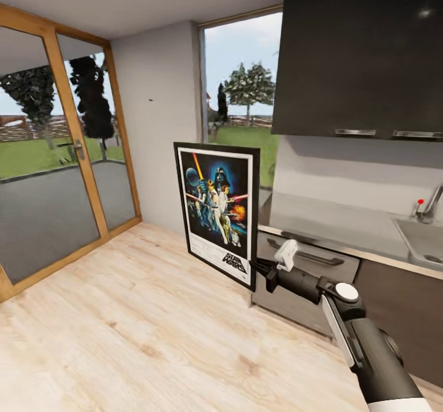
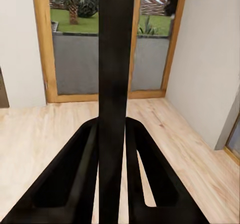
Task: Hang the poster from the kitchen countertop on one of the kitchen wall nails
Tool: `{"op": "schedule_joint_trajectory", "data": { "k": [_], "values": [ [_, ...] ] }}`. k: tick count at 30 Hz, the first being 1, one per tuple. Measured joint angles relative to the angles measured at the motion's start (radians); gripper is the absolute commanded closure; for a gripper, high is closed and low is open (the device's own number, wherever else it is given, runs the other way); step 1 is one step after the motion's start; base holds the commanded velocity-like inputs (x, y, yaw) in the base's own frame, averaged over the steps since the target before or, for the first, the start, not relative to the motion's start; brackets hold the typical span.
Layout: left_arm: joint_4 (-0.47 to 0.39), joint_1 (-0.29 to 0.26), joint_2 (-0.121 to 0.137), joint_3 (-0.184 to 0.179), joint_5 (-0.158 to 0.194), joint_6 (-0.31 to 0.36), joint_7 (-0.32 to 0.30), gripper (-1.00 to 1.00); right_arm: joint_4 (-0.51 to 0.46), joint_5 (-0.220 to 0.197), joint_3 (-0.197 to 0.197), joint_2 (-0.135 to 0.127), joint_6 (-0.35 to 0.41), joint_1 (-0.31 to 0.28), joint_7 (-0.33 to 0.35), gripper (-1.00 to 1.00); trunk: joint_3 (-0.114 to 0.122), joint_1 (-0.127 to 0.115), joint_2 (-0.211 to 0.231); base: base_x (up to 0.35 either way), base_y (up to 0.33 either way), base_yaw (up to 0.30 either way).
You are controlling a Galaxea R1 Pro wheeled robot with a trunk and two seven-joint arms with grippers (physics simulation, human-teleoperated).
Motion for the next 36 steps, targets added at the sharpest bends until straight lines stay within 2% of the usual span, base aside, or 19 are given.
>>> {"op": "schedule_joint_trajectory", "data": {
  "k": [36],
  "values": [
    [0.000, 0.000, 0.000, 0.000, 0.000, 0.000, 0.000, -1.00, 0.002, -0.003, -0.003, 0.002, 0.000, 0.000, -0.005, 1.00, 0.000, 0.000, 0.000, 0.142, 0.330, 0.001]
  ]
}}
